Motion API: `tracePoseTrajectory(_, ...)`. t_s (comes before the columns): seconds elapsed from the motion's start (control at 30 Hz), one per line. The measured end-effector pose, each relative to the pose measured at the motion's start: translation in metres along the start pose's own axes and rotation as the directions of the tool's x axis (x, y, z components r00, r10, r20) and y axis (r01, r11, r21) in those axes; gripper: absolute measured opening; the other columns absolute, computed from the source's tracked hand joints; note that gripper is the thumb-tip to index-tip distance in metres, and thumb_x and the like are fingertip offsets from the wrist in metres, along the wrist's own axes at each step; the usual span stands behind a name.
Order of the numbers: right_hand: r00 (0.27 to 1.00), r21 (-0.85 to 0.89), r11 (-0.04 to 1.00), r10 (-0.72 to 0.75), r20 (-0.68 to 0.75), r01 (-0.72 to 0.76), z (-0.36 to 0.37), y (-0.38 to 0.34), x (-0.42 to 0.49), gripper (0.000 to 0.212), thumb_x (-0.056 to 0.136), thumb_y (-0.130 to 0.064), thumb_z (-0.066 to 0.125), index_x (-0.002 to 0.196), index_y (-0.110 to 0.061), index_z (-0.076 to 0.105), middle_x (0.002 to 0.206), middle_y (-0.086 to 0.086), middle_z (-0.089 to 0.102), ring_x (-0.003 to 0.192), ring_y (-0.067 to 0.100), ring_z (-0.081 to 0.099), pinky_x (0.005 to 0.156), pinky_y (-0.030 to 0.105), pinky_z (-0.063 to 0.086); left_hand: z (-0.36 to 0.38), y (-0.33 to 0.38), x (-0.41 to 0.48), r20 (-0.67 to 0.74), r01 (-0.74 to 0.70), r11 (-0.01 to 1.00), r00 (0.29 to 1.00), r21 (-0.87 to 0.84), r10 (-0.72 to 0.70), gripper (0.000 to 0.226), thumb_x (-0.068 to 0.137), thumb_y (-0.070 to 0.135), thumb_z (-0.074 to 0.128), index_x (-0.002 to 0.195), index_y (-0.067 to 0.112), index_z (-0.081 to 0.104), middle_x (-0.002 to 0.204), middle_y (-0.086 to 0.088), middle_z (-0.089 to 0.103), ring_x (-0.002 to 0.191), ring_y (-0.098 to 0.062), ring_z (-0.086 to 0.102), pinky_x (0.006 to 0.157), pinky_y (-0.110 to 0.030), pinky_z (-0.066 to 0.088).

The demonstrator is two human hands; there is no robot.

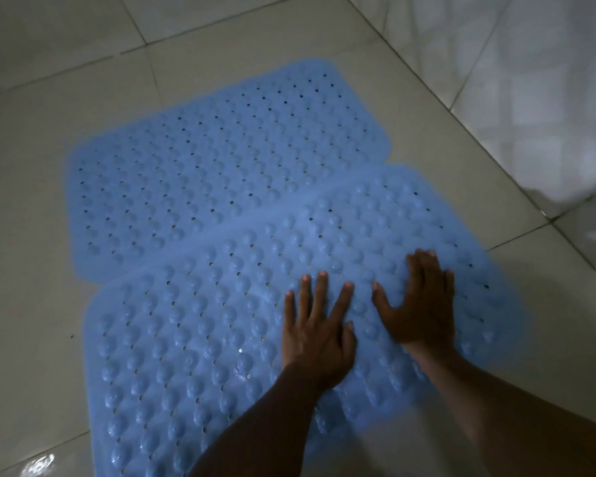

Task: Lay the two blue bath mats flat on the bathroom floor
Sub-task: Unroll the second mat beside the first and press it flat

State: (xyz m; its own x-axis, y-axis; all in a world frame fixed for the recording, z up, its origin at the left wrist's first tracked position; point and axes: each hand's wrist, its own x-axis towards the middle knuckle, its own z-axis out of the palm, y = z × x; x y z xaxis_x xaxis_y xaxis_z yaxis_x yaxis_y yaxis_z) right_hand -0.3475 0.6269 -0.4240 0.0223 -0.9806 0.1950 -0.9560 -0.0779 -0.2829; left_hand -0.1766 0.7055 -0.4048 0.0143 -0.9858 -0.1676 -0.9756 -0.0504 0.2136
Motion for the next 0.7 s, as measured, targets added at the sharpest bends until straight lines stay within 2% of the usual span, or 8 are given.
tracePoseTrajectory(0.17, 0.993, -0.066, 0.995, -0.072, 0.094, 0.078, -0.010, 0.009, 0.004, 0.084, 0.088, -0.064, 0.044, 0.144, -0.002, 0.050, 0.151, 0.021, 0.048, 0.144, 0.036, 0.040, 0.116, 0.056, 0.032, -0.021, 0.008, 0.005, 0.123, 0.032, 0.999, 0.992, 0.028, -0.036, 0.067, 0.097, 0.054, 0.028, 0.160, 0.042, 0.009, 0.171, -0.006, -0.004, 0.157, -0.032, -0.008, 0.125, -0.054, 0.002)
tracePoseTrajectory(0.27, 0.969, -0.089, 0.989, -0.093, 0.229, 0.116, -0.025, 0.014, 0.009, 0.090, 0.087, -0.072, 0.036, 0.148, -0.006, 0.044, 0.157, 0.017, 0.042, 0.148, 0.034, 0.034, 0.115, 0.055, 0.034, -0.039, 0.014, 0.012, 0.167, 0.056, 0.998, 0.984, 0.010, -0.057, 0.064, 0.097, 0.053, 0.036, 0.158, 0.041, 0.022, 0.171, -0.006, 0.004, 0.156, -0.034, 0.001, 0.125, -0.054, 0.007)
tracePoseTrajectory(0.33, 0.932, -0.109, 0.988, -0.067, 0.356, 0.113, -0.037, 0.013, 0.015, 0.092, 0.088, -0.076, 0.035, 0.154, -0.012, 0.033, 0.164, 0.011, 0.029, 0.153, 0.030, 0.023, 0.118, 0.055, 0.029, -0.048, 0.016, 0.015, 0.204, 0.078, 0.997, 0.976, 0.009, -0.078, 0.062, 0.095, 0.052, 0.040, 0.155, 0.042, 0.028, 0.169, -0.005, 0.009, 0.155, -0.034, 0.006, 0.123, -0.054, 0.013)
tracePoseTrajectory(0.43, 0.839, -0.140, 0.986, 0.001, 0.544, 0.090, -0.052, 0.010, 0.028, 0.095, 0.088, -0.079, 0.036, 0.160, -0.022, 0.013, 0.170, -0.001, 0.005, 0.156, 0.022, 0.003, 0.121, 0.057, 0.017, -0.065, 0.019, 0.025, 0.273, 0.091, 0.996, 0.957, 0.024, -0.094, 0.058, 0.093, 0.054, 0.042, 0.150, 0.044, 0.038, 0.165, -0.004, 0.015, 0.151, -0.031, 0.013, 0.119, -0.054, 0.022)
tracePoseTrajectory(0.5, 0.801, -0.150, 0.986, 0.037, 0.598, 0.067, -0.054, 0.008, 0.029, 0.097, 0.088, -0.079, 0.036, 0.161, -0.022, 0.005, 0.170, -0.004, -0.005, 0.157, 0.022, -0.004, 0.122, 0.059, 0.013, -0.074, 0.020, 0.033, 0.346, 0.097, 0.995, 0.933, 0.008, -0.094, 0.058, 0.095, 0.054, 0.040, 0.152, 0.045, 0.036, 0.166, -0.004, 0.012, 0.152, -0.031, 0.012, 0.120, -0.054, 0.022)
tracePoseTrajectory(0.53, 0.800, -0.153, 0.987, 0.051, 0.597, 0.050, -0.053, 0.007, 0.025, 0.096, 0.090, -0.077, 0.036, 0.161, -0.022, 0.003, 0.170, -0.003, -0.007, 0.157, 0.023, -0.006, 0.123, 0.060, 0.011, -0.074, 0.018, 0.032, 0.384, 0.088, 0.996, 0.920, 0.003, -0.082, 0.060, 0.097, 0.054, 0.039, 0.155, 0.045, 0.029, 0.168, -0.004, 0.005, 0.154, -0.031, 0.007, 0.122, -0.055, 0.019)
tracePoseTrajectory(0.6, 0.851, -0.159, 0.987, 0.058, 0.523, 0.031, -0.048, 0.003, -0.001, 0.087, 0.094, -0.069, 0.034, 0.161, -0.019, 0.008, 0.171, 0.002, -0.002, 0.157, 0.026, -0.001, 0.122, 0.061, 0.013, -0.066, 0.007, 0.014, 0.418, 0.040, 0.999, 0.908, 0.007, -0.039, 0.066, 0.101, 0.055, 0.033, 0.160, 0.043, 0.008, 0.170, -0.002, -0.012, 0.156, -0.030, -0.008, 0.125, -0.055, 0.008)
tracePoseTrajectory(0.7, 0.932, -0.117, 0.992, 0.008, 0.361, 0.037, -0.037, -0.016, -0.059, 0.070, 0.097, -0.051, 0.033, 0.155, -0.013, 0.034, 0.166, 0.011, 0.026, 0.153, 0.033, 0.023, 0.115, 0.063, 0.027, -0.043, -0.021, -0.039, 0.322, -0.005, 1.000, 0.947, 0.017, -0.001, 0.068, 0.103, 0.056, 0.026, 0.161, 0.038, -0.006, 0.168, 0.001, -0.023, 0.156, -0.025, -0.018, 0.126, -0.051, 0.000)
